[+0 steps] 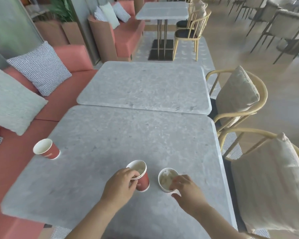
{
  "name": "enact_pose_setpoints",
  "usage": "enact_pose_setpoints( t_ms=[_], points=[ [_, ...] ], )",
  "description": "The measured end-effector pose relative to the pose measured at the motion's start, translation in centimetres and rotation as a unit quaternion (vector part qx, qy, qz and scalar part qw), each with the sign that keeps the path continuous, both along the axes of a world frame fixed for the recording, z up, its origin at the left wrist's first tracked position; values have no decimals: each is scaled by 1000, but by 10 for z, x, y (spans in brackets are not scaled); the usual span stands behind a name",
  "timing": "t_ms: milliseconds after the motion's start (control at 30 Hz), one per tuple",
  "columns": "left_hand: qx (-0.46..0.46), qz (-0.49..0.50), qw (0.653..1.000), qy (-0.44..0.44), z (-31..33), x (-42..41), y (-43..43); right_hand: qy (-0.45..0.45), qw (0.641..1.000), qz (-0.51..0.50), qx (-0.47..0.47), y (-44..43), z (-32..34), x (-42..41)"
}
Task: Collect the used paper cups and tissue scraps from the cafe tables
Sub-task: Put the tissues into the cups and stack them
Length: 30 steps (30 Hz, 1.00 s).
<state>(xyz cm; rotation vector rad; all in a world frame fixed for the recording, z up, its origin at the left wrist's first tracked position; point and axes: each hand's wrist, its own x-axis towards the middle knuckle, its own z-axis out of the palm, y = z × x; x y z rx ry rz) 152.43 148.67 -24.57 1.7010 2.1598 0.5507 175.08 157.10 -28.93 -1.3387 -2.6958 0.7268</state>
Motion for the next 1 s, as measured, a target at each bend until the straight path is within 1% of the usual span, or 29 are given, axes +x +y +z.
enact_pose_setpoints(
  t_ms=[167, 300, 500, 800, 900, 1000],
  points=[
    [-23, 39, 999, -5, -2, -28, -18, 26, 999, 29, -6, 2, -1, -44],
    [-17, 59, 998, -11, -3, -54, -24, 30, 998, 61, -5, 0, -1, -85],
    [-20, 64, 998, -10, -1, -114, -37, 41, 996, 74, 2, -7, -7, -158],
    [22, 94, 995, 10, 21, -248, -59, 63, 997, 37, -13, -26, -10, -296],
    [42, 103, 994, 15, 26, -286, -63, 56, 998, 26, 7, -29, -12, -334],
    [56, 79, 995, 14, 30, -315, -66, 44, 999, -1, 27, -33, -12, -362]
  ],
)
